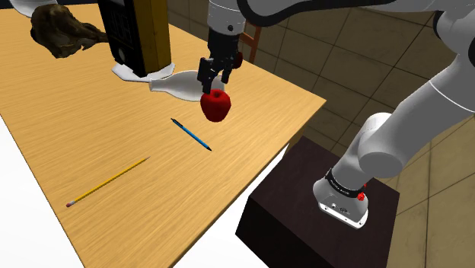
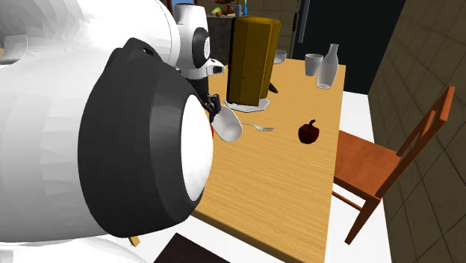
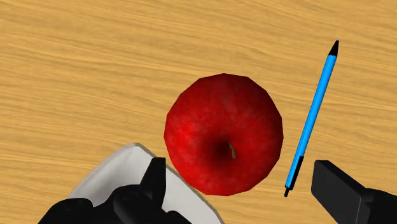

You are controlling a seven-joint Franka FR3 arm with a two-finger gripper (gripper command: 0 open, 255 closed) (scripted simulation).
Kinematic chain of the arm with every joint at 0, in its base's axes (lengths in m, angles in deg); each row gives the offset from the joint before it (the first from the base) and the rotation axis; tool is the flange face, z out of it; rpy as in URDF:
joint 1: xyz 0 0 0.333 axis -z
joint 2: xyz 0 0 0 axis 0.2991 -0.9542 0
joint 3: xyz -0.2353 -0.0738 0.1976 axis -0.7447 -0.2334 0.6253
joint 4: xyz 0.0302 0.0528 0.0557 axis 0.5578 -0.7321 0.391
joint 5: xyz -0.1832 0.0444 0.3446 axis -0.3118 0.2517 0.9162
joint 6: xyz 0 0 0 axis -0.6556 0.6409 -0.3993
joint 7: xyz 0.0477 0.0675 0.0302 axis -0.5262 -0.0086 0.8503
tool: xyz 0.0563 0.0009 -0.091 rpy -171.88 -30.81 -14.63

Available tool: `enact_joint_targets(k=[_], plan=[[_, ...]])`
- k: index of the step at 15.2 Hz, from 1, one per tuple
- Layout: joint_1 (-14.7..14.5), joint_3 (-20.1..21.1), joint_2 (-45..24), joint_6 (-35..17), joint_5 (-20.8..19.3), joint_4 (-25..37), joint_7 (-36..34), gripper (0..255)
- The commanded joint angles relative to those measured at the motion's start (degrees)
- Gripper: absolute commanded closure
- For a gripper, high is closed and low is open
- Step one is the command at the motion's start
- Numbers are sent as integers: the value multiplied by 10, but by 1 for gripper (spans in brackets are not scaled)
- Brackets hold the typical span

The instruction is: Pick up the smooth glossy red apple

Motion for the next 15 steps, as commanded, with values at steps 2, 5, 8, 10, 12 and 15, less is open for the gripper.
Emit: enact_joint_targets(k=[2, 5, 8, 10, 12, 15], plan=[[0, 0, 2, -7, 1, -9, 1, 255], [0, 0, 2, -7, 1, -9, 1, 255], [0, 0, 2, -7, 1, -9, 1, 255], [0, 0, 2, -7, 1, -9, 1, 255], [0, 0, 2, 1, 0, 0, 1, 255], [1, -1, 2, 24, 0, 23, 0, 255]])
